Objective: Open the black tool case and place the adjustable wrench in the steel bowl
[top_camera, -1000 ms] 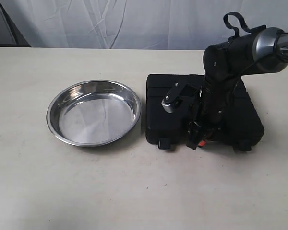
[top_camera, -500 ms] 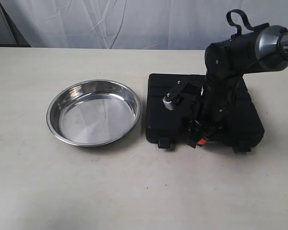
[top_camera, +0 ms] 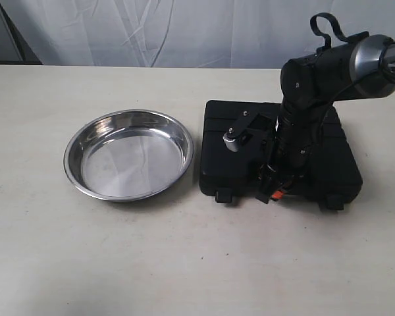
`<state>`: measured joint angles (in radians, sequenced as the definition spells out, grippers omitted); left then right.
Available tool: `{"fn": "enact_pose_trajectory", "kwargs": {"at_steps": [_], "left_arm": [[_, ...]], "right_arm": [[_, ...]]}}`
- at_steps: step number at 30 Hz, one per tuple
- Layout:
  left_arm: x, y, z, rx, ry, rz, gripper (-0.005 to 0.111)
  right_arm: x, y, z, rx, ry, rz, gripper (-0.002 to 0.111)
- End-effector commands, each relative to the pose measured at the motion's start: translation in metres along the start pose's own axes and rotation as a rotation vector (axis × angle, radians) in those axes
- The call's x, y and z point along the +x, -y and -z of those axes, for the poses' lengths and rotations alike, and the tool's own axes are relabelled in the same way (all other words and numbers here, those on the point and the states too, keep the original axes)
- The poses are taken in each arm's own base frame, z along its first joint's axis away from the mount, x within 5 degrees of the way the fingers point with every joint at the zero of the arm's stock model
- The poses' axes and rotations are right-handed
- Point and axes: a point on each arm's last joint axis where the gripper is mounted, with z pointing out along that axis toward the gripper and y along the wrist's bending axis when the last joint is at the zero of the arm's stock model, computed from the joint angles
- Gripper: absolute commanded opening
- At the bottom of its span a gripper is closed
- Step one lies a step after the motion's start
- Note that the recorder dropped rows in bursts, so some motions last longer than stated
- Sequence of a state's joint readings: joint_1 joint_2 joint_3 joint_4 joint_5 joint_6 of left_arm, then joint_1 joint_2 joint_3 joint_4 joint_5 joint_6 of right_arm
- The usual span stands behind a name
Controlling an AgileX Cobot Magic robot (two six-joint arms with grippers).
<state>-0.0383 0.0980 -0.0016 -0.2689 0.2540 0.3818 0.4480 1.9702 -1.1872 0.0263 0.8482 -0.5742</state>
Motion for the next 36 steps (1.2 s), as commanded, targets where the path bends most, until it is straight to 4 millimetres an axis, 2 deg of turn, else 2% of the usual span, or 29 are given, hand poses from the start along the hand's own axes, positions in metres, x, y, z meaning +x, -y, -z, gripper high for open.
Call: {"fn": "enact_pose_trajectory", "kwargs": {"at_steps": [1,3,4,9,22,29,36], "left_arm": [[0.000,0.000,0.000,0.002,0.011,0.004,0.000],[-0.001,0.000,0.000,0.001,0.013,0.005,0.000],[-0.001,0.000,0.000,0.001,0.013,0.005,0.000],[-0.001,0.000,0.000,0.001,0.013,0.005,0.000],[-0.001,0.000,0.000,0.001,0.013,0.005,0.000],[-0.001,0.000,0.000,0.001,0.013,0.005,0.000],[-0.001,0.000,0.000,0.001,0.013,0.005,0.000]], "right_arm": [[0.000,0.002,0.001,-0.002,0.004,-0.017,0.012],[0.000,0.001,0.001,-0.005,-0.001,-0.017,0.000],[0.001,0.001,0.002,-0.007,-0.004,-0.017,-0.001],[0.003,-0.001,0.014,-0.002,0.004,-0.016,-0.001],[0.008,-0.004,0.068,0.086,0.131,-0.007,-0.001],[0.016,-0.002,0.102,0.218,0.194,0.024,-0.001],[0.021,0.006,0.138,0.442,0.316,0.047,-0.001]]}}
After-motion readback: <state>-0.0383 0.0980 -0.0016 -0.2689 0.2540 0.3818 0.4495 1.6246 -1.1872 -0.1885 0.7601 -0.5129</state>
